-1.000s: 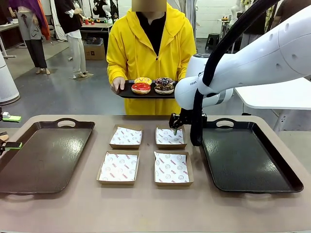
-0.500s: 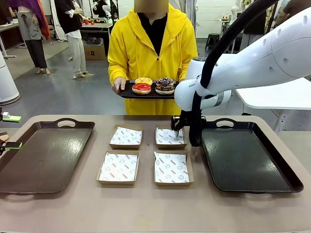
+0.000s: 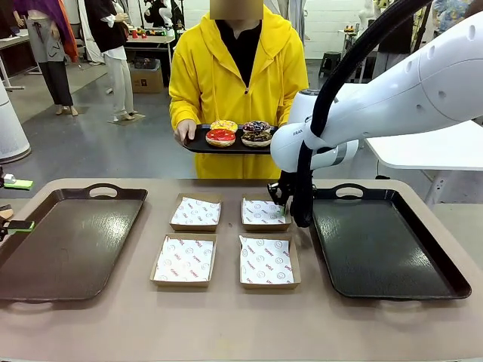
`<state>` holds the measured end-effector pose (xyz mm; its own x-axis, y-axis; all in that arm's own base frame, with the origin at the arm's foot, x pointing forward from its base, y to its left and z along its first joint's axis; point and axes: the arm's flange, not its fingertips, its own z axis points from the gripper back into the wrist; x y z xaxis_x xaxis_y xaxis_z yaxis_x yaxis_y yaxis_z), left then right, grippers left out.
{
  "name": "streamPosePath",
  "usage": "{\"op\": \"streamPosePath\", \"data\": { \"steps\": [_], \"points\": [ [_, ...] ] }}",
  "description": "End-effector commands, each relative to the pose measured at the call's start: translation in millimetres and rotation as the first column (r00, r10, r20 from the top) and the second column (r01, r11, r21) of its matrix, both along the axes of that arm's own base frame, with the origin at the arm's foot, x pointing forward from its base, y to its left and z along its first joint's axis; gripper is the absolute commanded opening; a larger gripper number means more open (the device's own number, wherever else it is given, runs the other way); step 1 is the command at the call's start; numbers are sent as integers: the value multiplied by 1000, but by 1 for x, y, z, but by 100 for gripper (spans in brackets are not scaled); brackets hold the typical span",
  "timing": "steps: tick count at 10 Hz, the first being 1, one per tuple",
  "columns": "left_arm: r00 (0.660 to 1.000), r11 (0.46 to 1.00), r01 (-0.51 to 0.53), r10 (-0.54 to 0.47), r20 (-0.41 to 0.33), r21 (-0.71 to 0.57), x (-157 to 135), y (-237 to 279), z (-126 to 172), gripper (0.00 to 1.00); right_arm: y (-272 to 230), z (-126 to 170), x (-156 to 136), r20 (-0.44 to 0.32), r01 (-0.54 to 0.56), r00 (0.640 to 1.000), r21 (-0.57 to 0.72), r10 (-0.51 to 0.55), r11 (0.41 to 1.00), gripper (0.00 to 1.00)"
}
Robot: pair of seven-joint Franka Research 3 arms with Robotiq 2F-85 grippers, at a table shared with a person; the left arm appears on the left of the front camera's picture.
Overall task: Individually package the donuts and arrange them on the tray.
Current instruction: Pick up one Paper togo box.
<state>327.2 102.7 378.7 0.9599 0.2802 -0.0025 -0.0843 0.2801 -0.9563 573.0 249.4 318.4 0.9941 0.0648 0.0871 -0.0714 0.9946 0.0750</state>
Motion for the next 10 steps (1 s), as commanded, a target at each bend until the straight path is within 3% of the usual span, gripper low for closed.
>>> {"op": "streamPosePath", "data": {
  "steps": [1,3,5,10],
  "points": [
    [1000,1000,-5,5,9,-10,0,1,1,100,0,0,5,14,38,999,21,-39,999,0],
    [1000,1000,-5,5,9,-10,0,1,1,100,-4,3,7,38,144,989,20,-145,989,0],
    [1000,1000,-5,5,9,-10,0,1,1,100,-2,14,3,8,182,983,27,-182,983,0],
    [1000,1000,-5,5,9,-10,0,1,1,100,12,108,-25,1,138,990,-14,-138,990,0]
  ]
}}
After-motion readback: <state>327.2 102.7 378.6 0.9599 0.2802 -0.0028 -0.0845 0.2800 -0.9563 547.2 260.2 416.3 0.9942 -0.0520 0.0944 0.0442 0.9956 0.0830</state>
